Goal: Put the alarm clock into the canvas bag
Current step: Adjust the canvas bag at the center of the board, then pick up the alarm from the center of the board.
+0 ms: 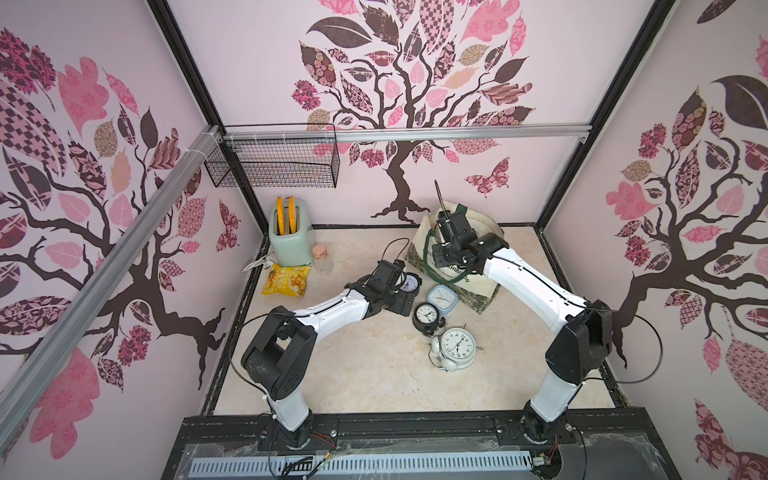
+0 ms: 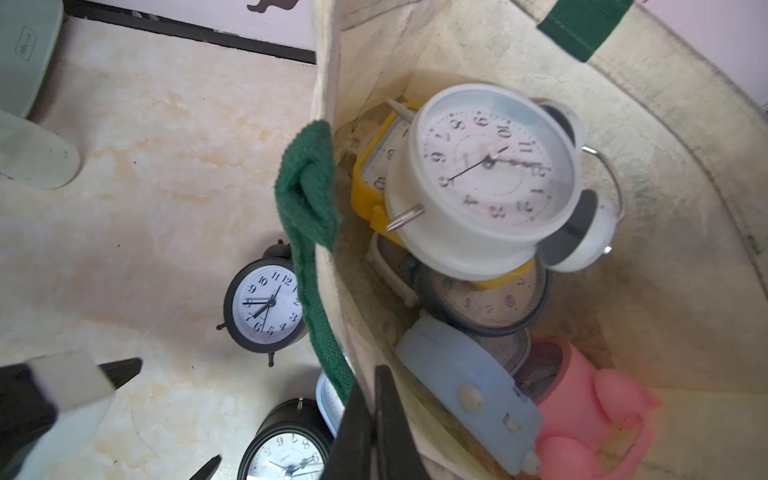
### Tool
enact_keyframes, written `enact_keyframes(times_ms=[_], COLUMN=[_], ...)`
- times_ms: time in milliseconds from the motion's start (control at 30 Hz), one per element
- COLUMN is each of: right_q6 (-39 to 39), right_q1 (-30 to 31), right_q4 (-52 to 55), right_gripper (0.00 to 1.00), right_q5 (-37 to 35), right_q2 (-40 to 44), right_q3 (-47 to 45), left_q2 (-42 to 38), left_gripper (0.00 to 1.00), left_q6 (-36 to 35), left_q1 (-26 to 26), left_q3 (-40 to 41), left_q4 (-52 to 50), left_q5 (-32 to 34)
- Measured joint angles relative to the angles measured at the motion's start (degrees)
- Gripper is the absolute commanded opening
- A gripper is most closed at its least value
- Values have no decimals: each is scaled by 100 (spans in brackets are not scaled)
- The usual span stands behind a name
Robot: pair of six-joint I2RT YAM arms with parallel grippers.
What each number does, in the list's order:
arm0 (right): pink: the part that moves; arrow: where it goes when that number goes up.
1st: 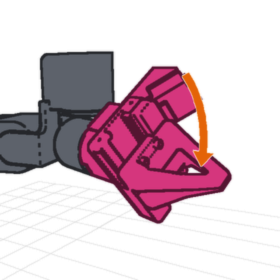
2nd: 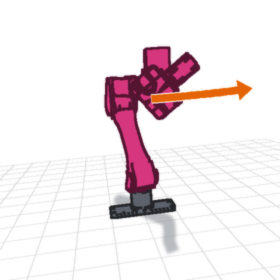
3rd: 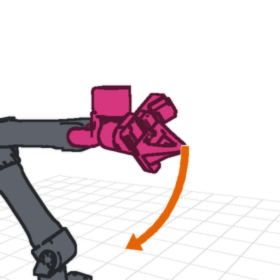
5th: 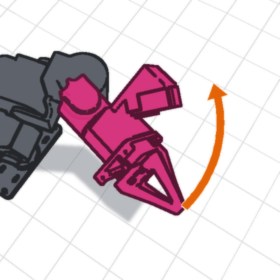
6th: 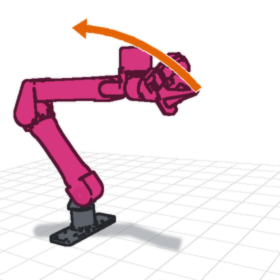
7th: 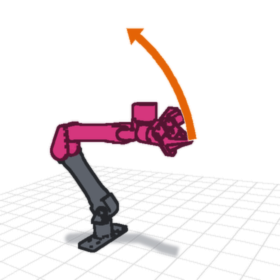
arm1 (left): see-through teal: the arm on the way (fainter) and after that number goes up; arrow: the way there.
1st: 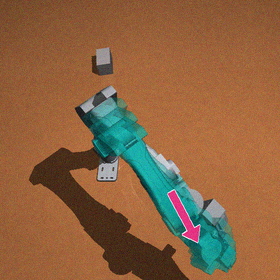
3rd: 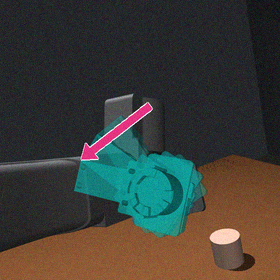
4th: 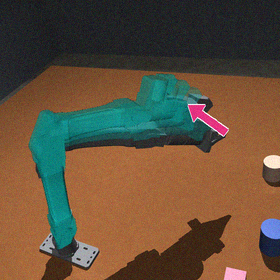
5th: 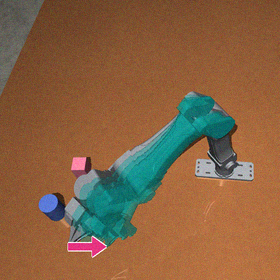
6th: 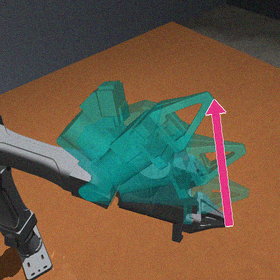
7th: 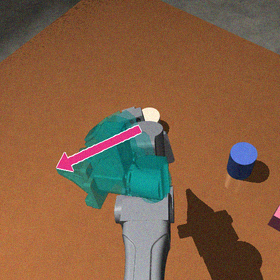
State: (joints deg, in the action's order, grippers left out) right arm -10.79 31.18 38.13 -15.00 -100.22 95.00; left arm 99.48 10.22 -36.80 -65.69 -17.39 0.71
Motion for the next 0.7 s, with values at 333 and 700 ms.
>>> enact_keyframes(times_ms=[333, 700], right_q6=[-74, -105], right_q1=[7, 2], right_q4=[-70, -107], right_gripper=[0, 0], right_q5=[286, 490], right_q2=[11, 109], right_q3=[-98, -210], left_q2=[994, 1825], left_gripper=[98, 98], left_q6=[-170, -146], left_q1=[0, 0], left_q3=[-732, -1425], left_q4=[243, 437], left_q5=[109, 706])
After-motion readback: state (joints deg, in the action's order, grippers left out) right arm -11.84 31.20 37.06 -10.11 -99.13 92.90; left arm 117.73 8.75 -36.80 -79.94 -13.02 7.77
